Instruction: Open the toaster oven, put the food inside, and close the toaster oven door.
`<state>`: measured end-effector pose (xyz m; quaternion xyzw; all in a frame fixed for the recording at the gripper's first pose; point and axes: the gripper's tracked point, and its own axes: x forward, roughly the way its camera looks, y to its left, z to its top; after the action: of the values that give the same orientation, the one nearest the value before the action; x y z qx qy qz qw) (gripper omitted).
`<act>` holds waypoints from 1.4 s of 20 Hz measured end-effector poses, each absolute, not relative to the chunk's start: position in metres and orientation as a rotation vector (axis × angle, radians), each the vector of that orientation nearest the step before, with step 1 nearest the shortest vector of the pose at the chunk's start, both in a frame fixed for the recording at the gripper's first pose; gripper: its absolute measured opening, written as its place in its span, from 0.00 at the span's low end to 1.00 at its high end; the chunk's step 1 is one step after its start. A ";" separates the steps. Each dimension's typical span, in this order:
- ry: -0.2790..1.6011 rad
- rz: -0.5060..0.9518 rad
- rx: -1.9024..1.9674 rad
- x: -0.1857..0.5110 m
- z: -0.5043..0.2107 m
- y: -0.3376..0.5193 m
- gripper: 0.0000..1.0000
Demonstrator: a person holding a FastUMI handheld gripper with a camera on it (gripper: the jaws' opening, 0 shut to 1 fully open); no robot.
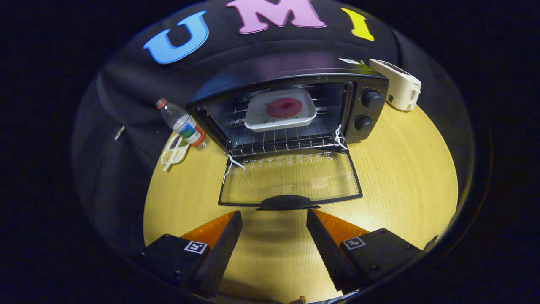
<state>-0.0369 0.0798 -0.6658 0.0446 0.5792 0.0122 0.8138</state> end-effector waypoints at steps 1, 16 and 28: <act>1.253 0.033 0.074 -0.043 -0.673 0.081 0.99; 1.324 -0.149 -0.040 -0.046 -0.757 0.041 1.00; 1.306 -0.119 -0.029 -0.040 -0.751 0.043 0.99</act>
<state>-0.0396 0.0427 -0.7506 -0.0137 0.6073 -0.0554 0.7924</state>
